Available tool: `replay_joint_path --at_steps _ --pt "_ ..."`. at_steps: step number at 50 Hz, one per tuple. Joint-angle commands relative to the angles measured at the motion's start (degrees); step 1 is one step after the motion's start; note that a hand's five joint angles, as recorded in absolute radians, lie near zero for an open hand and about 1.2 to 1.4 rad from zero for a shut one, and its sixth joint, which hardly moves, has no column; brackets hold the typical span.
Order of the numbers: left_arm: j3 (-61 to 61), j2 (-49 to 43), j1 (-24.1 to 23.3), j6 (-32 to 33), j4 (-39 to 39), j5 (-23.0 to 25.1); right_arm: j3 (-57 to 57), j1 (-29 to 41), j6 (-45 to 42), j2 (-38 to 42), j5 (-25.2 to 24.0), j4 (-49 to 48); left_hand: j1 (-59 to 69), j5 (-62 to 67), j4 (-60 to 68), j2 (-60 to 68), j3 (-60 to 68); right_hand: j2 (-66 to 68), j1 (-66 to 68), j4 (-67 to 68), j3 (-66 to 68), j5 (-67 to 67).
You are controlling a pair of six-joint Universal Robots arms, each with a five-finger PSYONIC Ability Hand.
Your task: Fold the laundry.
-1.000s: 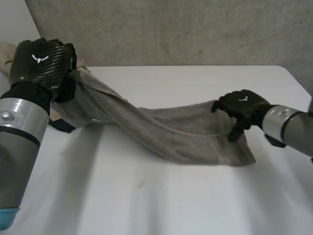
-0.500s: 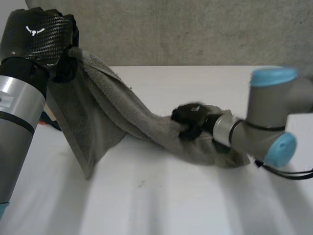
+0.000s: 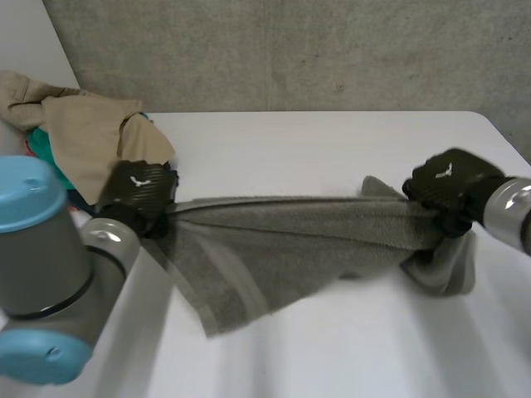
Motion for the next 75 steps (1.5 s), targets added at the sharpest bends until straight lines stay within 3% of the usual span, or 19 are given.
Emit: replay_joint_path --at_steps 1,5,6,10,12,22,34,39,42,47,51,58,60,65,70,75 --pt "18.5 -13.5 -0.2 5.0 0.6 2.0 -12.1 3.4 -2.8 16.0 12.1 -11.0 14.8 12.8 11.2 11.4 11.6 13.0 16.9 11.2 11.8 14.1" --pt "35.3 -17.4 -0.1 11.6 5.0 2.1 -24.1 5.2 -2.5 19.9 15.4 -25.2 14.8 12.8 11.2 11.4 11.6 13.0 16.9 11.2 11.8 14.1" --pt "38.2 -17.8 -0.1 13.0 7.0 2.1 -26.6 5.6 -1.8 19.8 15.4 -33.4 14.8 12.8 11.2 11.4 11.6 13.0 16.9 11.2 11.8 14.1" --pt "46.5 -17.1 0.6 17.6 21.4 1.9 -25.5 5.8 1.0 16.8 15.4 -55.3 14.8 12.8 11.2 11.4 11.6 13.0 16.9 11.2 11.8 14.1" --pt "46.3 -16.6 0.4 17.5 23.5 1.9 -23.8 5.8 1.1 15.9 15.2 -58.6 14.8 12.8 11.2 11.4 11.6 13.0 16.9 11.2 11.8 14.1" --pt "28.5 -12.3 0.0 15.8 20.2 1.9 -16.5 6.8 3.7 15.8 11.9 -40.2 14.8 12.8 11.2 11.4 11.6 13.0 16.9 11.2 11.8 14.1" --pt "12.3 -14.2 -0.4 13.0 19.4 1.3 -4.7 6.9 8.8 21.0 8.6 -37.2 14.8 12.8 11.2 11.4 11.6 13.0 16.9 11.2 11.8 14.1" --pt "6.7 -13.7 -0.4 12.8 19.4 1.4 -2.6 6.5 8.8 21.4 8.6 -31.8 14.8 12.8 11.2 11.4 11.6 13.0 16.9 11.2 11.8 14.1" --pt "3.8 -12.0 -0.4 12.8 19.3 1.4 -2.3 6.4 8.9 20.5 8.1 -25.9 14.8 12.8 11.2 11.4 11.6 1.8 5.7 0.1 0.6 2.9" --pt "-1.0 -6.0 -0.2 12.6 18.9 1.6 -4.1 5.8 9.2 15.9 7.9 -16.3 14.8 12.8 11.2 11.4 11.6 -40.1 -36.2 -41.8 -41.2 -39.0" --pt "-4.1 -2.6 -0.3 12.6 18.7 1.7 -8.4 2.7 9.0 13.7 6.2 -11.9 14.8 12.8 11.2 11.4 11.6 -46.5 -42.6 -48.2 -47.7 -45.4" --pt "-7.5 1.9 -0.3 12.0 17.8 1.8 -16.2 -1.1 4.0 16.1 -3.9 -9.7 14.8 12.8 11.2 11.4 11.6 -45.8 -42.0 -47.6 -47.0 -44.7" --pt "-7.7 2.9 -0.2 11.5 17.4 1.7 -17.5 -2.0 2.2 17.7 -4.9 -9.4 14.8 12.8 11.2 11.4 11.6 -44.7 -40.8 -46.4 -45.8 -43.6" --pt "-7.8 3.8 -0.1 9.8 16.5 1.7 -18.6 -3.1 -1.0 21.2 -1.7 -7.0 14.8 12.8 11.2 11.4 11.6 -38.4 -34.6 -40.2 -39.6 -37.3" --pt "-7.7 4.0 0.0 8.7 16.2 1.7 -14.0 -3.2 2.7 20.2 3.3 -4.7 14.8 12.8 11.2 11.4 11.6 -34.6 -30.7 -36.3 -35.7 -33.5" --pt "-7.1 4.2 0.0 8.9 16.1 1.8 -6.6 -6.2 11.2 16.9 -0.1 -5.1 14.8 12.8 11.2 11.4 11.6 -34.9 -31.0 -36.6 -36.1 -33.8"
